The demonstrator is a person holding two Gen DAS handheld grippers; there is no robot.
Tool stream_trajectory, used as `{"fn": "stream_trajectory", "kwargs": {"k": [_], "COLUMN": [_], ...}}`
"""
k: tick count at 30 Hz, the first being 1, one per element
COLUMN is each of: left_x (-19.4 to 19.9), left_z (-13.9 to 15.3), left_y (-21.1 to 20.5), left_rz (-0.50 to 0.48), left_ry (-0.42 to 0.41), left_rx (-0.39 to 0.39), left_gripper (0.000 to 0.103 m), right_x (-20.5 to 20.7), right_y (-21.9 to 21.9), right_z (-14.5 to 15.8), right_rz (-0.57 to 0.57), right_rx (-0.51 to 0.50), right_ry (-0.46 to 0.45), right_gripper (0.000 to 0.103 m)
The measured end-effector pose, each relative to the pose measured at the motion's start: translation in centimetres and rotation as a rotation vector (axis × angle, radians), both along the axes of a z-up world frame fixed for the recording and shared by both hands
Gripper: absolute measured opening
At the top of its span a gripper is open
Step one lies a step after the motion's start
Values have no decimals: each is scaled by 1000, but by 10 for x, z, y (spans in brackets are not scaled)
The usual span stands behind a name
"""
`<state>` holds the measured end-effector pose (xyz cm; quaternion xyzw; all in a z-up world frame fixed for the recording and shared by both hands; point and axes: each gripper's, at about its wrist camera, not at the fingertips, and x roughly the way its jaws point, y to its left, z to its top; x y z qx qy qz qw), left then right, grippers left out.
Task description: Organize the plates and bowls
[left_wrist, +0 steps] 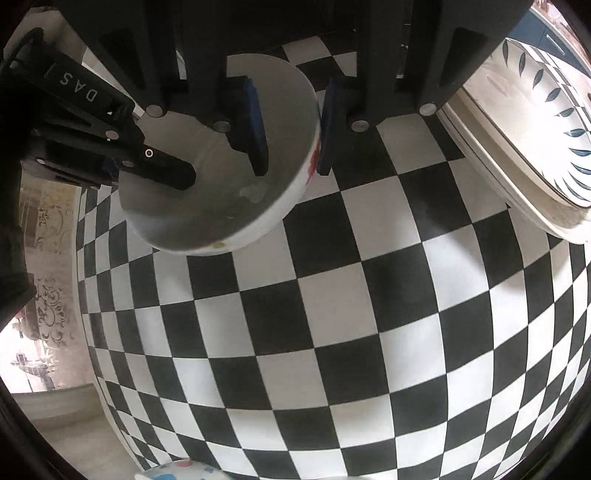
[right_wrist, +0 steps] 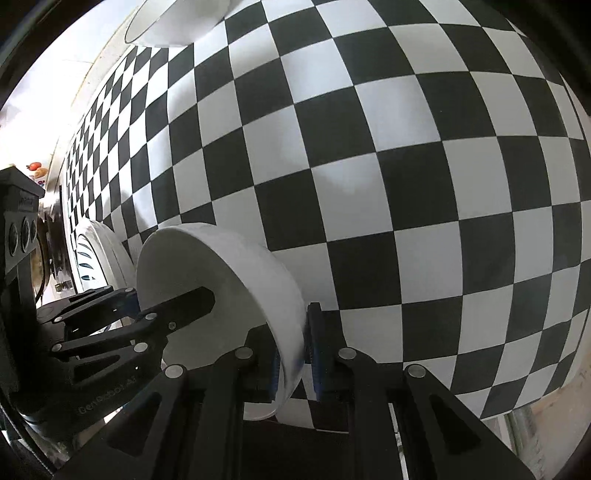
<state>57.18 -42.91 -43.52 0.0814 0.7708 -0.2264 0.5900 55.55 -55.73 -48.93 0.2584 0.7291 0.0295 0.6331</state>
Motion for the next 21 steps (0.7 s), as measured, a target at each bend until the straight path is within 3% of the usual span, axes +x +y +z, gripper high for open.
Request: {"fn": "stream_trajectory", "kwargs": {"k": [6,17,21], "left_x": [0,3,5], "left_z": [-4,6,26], "left_y": [-4,9,22], "left_rz": [16,38,69], "left_ry": [6,-1,-36], "left_rx": [-2,18,26], "left_gripper": [24,25,25], "right_x": [13,32,29], "right_y": [25,12,-6], "right_z": [-8,-7,6], "right_rz": [16,44,19], "right_rx": [-11,-19,0], "right_ry": [7,12,-1], "right_gripper": [15,15,29]}}
